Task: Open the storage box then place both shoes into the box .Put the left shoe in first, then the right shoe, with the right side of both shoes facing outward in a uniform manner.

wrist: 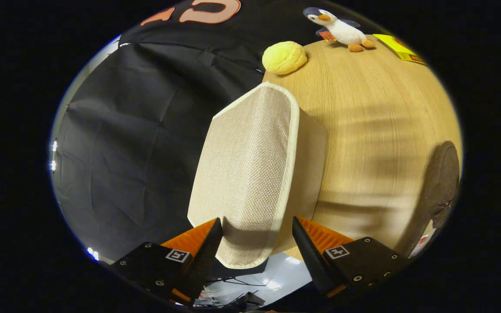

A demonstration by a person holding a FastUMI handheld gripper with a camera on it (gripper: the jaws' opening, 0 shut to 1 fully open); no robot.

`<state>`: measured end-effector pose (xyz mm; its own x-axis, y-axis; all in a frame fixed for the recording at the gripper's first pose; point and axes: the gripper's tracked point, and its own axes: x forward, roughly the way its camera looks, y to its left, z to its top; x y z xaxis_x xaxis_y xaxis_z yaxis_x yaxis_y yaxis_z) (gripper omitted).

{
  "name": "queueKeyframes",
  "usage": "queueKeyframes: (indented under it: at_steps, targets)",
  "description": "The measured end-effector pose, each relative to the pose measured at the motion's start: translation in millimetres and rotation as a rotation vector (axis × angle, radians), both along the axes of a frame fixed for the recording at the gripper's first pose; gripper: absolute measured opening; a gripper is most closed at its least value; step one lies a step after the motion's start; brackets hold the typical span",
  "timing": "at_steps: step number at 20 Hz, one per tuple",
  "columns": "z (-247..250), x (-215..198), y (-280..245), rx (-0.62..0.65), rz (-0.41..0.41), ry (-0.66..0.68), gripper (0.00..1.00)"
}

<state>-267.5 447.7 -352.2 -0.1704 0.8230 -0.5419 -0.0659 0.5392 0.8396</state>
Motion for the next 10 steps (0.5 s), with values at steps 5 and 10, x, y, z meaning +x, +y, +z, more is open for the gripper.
queueKeyframes:
  at_steps: [5,10]
  targets:
    - [28,2,1,0.079,-0.020,0.028,0.94]
    - [91,18,-4,0.222,-0.031,-0.006,0.77]
